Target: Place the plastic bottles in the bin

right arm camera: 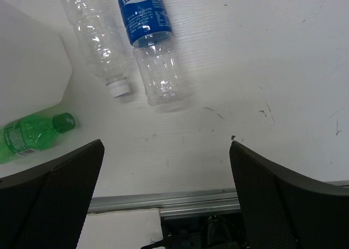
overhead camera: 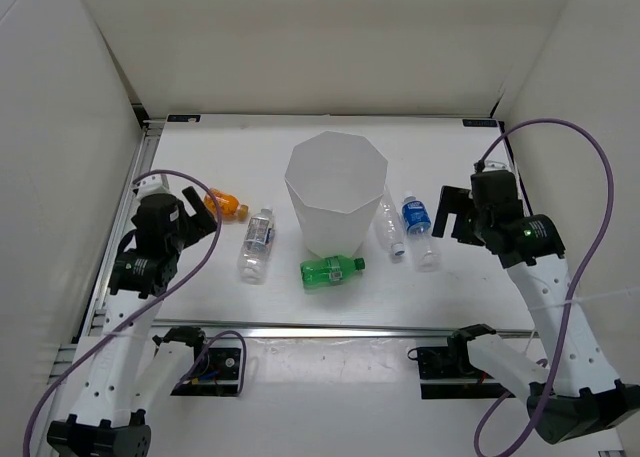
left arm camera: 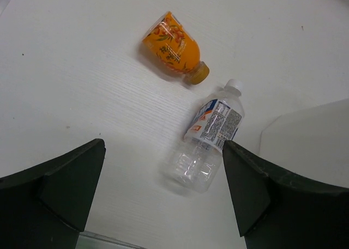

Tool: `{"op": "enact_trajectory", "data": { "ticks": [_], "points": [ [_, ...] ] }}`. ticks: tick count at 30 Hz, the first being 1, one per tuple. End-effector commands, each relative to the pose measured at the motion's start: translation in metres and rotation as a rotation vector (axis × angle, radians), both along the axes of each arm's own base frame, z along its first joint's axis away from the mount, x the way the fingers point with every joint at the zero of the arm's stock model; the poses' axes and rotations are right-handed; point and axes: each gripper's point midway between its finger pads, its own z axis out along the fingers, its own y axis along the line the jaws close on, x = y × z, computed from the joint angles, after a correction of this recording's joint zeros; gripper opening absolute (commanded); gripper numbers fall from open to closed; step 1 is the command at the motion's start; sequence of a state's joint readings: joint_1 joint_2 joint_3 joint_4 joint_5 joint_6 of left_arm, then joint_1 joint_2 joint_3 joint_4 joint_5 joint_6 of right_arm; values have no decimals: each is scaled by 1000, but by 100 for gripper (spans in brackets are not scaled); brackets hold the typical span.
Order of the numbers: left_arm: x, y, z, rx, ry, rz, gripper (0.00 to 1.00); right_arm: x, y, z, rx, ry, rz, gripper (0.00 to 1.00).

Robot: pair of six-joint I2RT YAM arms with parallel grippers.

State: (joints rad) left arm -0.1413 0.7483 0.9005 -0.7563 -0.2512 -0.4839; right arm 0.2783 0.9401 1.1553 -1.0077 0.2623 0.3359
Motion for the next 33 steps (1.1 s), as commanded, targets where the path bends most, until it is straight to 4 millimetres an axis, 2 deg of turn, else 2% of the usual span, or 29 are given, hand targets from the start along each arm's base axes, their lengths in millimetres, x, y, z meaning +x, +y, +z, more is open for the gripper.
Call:
{"op": "enact_trajectory", "data": {
  "ticks": [1, 2, 5, 6, 7, 8, 9, 13, 17, 20, 23, 24, 29, 33],
  "points": [
    [1, -5, -9, -39, 26, 9, 100, 13, 13, -1, 36, -27, 46, 100],
    [0, -8, -14, -52, 37, 2, 100, 18, 14, -4, 29, -33, 55, 100],
    [-6, -12, -25, -95, 47, 8, 100, 32, -1, -29, -26, 51, -31, 100],
    [-9, -12, -24, -105, 35, 13, 100, 34, -8, -49, -39, 162, -70, 100],
    [-11, -14, -28, -112, 43, 2, 100, 43, -9, -42, -32, 177, -81, 100],
    [-11, -16, -29, -120, 45, -11, 100, 48, -10, -45, -23, 214, -100, 100],
    [-13, -16, -31, -121, 44, -11, 100, 54, -13, -58, -27, 283, -117, 100],
    [-17, -19, -30, -125, 35, -32, 100, 71, -5, -70, 25, 340, -105, 100],
    [-21, -20, -41, -128, 51, -39, 100, 85, 0, -74, 47, 318, -65, 100],
    [-25, -21, -52, -130, 73, -45, 100, 101, 11, -74, 72, 306, -23, 100],
    [-25, -21, -52, -138, 73, -40, 100, 114, 18, -76, 66, 291, 23, 100],
    [-25, -21, -53, -129, 73, -46, 100, 118, 23, -83, 70, 312, 36, 100],
    [-24, -21, -49, -131, 55, -47, 100, 130, 26, -114, 22, 375, 42, 100],
    [-25, -19, -51, -125, 52, -38, 100, 135, 30, -127, 15, 408, 49, 100]
  ]
}}
